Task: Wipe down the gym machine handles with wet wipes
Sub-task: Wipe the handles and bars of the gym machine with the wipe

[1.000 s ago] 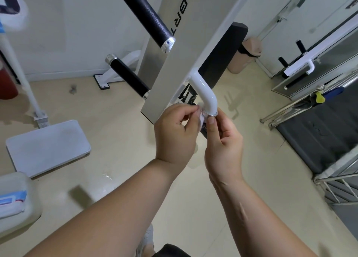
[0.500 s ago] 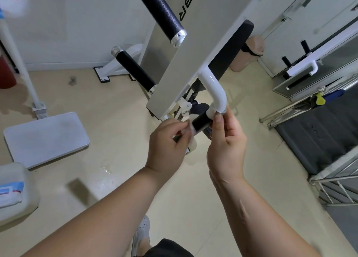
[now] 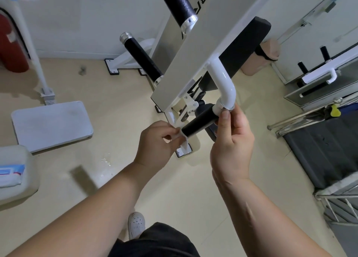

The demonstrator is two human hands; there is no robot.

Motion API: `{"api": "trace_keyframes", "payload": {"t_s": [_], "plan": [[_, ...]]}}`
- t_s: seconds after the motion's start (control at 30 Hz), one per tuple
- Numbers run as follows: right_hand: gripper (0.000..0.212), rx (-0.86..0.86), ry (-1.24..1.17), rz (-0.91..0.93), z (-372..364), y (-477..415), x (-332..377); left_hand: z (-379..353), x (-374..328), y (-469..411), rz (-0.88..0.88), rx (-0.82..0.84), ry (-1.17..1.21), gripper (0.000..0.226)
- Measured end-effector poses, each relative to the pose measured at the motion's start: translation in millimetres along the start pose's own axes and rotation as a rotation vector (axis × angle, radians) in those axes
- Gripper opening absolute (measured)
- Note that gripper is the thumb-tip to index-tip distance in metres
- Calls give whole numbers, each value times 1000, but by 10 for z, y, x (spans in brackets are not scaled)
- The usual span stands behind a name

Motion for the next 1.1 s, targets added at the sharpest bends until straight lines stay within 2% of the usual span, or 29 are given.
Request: {"api": "trace_keyframes", "payload": {"t_s": [0.1, 0.17, 0.3, 0.37, 0.43, 0.5, 0.6, 0.7, 0.93, 1.0, 1.1], "plan": [[23, 35, -24, 59, 30, -23, -16, -31, -278, -93, -97, -68, 48, 5], [23, 67, -32, 82, 35, -37, -42, -61, -159, -72, -80, -97, 43, 2], [28, 105, -71, 116, 114, -122, -137, -249, 442, 156, 189, -117, -6, 4], [30, 140, -95, 139, 187, -186, -161, -424, 520, 217, 294, -65, 57, 11], [23, 200, -109, 160, 244, -257, -172, -580, 446, 197, 340, -71, 114, 21], [13, 265, -100, 182, 271, -311, -188, -668, 401, 170, 418, -183, 201, 23], [9, 321, -126, 200, 277, -363, -234, -654, 409, 193, 493, -437, 396, 16], [13, 359, -166, 210, 284, -379, -272, -527, 258, 182, 431, -632, 441, 21], [8, 356, -136, 303, 321, -407, -283, -686, -172, 126, 84, -554, 161, 14], [9, 346, -137, 312, 341, -426, -302, -757, -135, 159, 62, -533, 141, 14], [10, 362, -139, 316, 380, -482, -318, -751, -57, 102, 123, -513, 217, 15]]}}
Point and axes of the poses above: each hand's wrist, its own y-axis away from the middle knuckle, its own z-axis out of the back of the hand, x = y × z, the point moved 1 cm from there along -y, towards the middle knuckle, and after that the axes turned 14 degrees about x, right-handed, at the moved point
